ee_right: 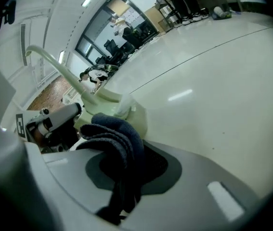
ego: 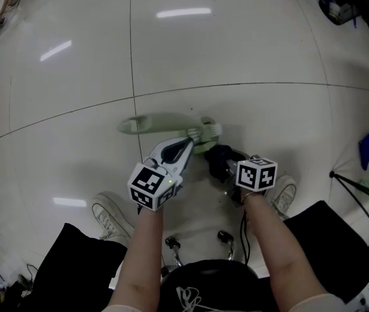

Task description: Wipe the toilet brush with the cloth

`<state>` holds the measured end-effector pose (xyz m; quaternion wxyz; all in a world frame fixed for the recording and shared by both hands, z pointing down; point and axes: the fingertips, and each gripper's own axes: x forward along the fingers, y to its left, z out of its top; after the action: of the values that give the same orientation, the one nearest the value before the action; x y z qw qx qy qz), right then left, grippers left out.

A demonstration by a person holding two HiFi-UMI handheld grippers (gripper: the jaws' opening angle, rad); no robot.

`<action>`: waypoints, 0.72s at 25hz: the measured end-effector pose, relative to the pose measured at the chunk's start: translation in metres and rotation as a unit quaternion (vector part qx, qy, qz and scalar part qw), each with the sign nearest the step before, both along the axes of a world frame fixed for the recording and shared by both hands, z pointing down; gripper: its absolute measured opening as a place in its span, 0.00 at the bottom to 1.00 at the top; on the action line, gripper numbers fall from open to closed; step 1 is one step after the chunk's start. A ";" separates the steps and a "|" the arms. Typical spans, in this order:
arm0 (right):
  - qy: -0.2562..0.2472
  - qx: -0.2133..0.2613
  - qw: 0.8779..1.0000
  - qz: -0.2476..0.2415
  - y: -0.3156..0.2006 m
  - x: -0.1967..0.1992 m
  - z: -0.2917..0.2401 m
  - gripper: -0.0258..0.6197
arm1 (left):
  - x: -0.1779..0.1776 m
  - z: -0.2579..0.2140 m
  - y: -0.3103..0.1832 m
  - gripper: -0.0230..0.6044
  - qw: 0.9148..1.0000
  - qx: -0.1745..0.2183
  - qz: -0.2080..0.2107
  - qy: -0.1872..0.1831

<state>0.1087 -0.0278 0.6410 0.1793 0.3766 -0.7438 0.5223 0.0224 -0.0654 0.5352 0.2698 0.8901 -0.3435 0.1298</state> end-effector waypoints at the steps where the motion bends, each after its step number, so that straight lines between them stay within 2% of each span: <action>1: 0.007 -0.002 1.000 0.020 -0.003 0.011 0.001 0.14 | 0.000 0.000 0.000 0.05 1.000 -0.003 -0.004 0.004; 5: 0.037 0.004 0.994 0.105 -0.025 0.057 -0.007 0.14 | -0.002 -0.002 0.002 0.05 0.999 -0.014 -0.019 0.028; 8: 0.048 0.018 0.992 0.118 -0.054 0.073 -0.012 0.14 | -0.004 -0.003 0.003 0.05 1.000 -0.007 -0.024 0.018; 12: 0.032 0.031 0.998 0.037 -0.093 0.050 -0.017 0.14 | -0.001 -0.005 -0.001 0.05 0.999 -0.005 -0.027 0.027; 18: -0.037 -0.025 0.998 -0.051 -0.106 0.006 -0.007 0.14 | -0.005 -0.002 -0.003 0.05 0.998 -0.013 -0.047 0.036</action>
<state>0.1148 -0.1340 0.6338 0.1878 0.3138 -0.7552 0.5440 0.0172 -0.0689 0.5331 0.2991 0.8734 -0.3738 0.0894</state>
